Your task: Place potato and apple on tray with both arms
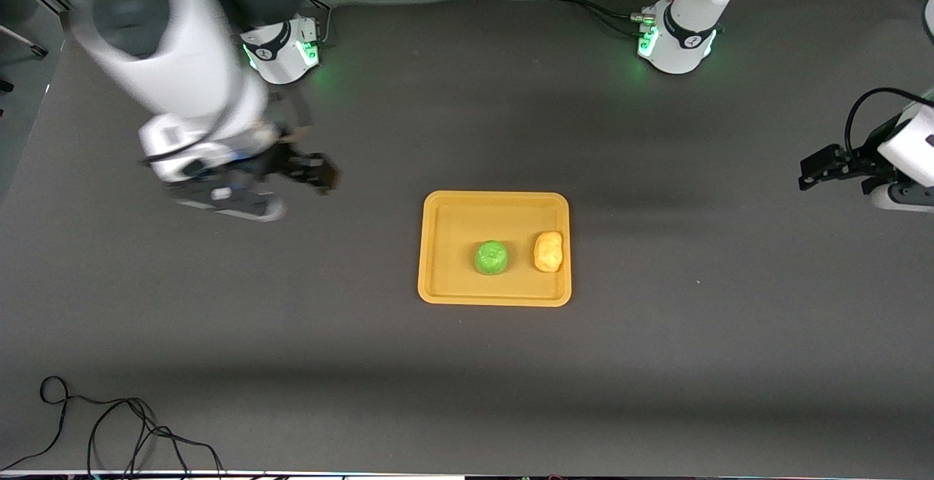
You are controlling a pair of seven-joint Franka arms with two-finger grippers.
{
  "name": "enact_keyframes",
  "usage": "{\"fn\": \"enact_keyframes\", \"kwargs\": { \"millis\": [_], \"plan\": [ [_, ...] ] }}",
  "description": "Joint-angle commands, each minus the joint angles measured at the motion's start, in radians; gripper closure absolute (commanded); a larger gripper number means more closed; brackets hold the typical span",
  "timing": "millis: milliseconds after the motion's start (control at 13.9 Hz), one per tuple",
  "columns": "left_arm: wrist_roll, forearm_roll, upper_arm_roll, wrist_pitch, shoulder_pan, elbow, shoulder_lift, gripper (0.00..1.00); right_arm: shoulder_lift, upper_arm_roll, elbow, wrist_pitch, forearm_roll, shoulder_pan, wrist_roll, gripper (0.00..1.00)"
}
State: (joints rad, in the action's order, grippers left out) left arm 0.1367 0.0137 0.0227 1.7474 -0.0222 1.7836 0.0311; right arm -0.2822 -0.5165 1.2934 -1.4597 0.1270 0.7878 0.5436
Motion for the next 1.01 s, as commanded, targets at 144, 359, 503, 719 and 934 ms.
{"fn": "enact_keyframes", "kwargs": {
  "millis": [144, 359, 503, 719, 934],
  "plan": [
    [0.000, -0.009, -0.001, -0.075, 0.007, -0.075, 0.013, 0.00, 0.234, 0.335, 0.254, -0.068, -0.087, -0.431, -0.155, 0.00],
    [0.007, -0.029, -0.006, -0.075, 0.013, -0.075, 0.015, 0.00, 0.248, 0.441, 0.267, -0.070, -0.087, -0.645, -0.302, 0.00],
    [-0.011, -0.029, -0.024, -0.078, 0.021, -0.073, 0.013, 0.00, 0.248, 0.478, 0.265, -0.071, -0.089, -0.741, -0.376, 0.00],
    [0.000, -0.029, -0.035, -0.077, 0.021, -0.058, 0.010, 0.00, 0.248, 0.547, 0.268, -0.080, -0.093, -0.863, -0.433, 0.00],
    [0.001, -0.029, -0.035, -0.077, 0.019, -0.041, 0.009, 0.00, 0.247, 0.536, 0.297, -0.103, -0.096, -0.863, -0.465, 0.00]
  ]
}}
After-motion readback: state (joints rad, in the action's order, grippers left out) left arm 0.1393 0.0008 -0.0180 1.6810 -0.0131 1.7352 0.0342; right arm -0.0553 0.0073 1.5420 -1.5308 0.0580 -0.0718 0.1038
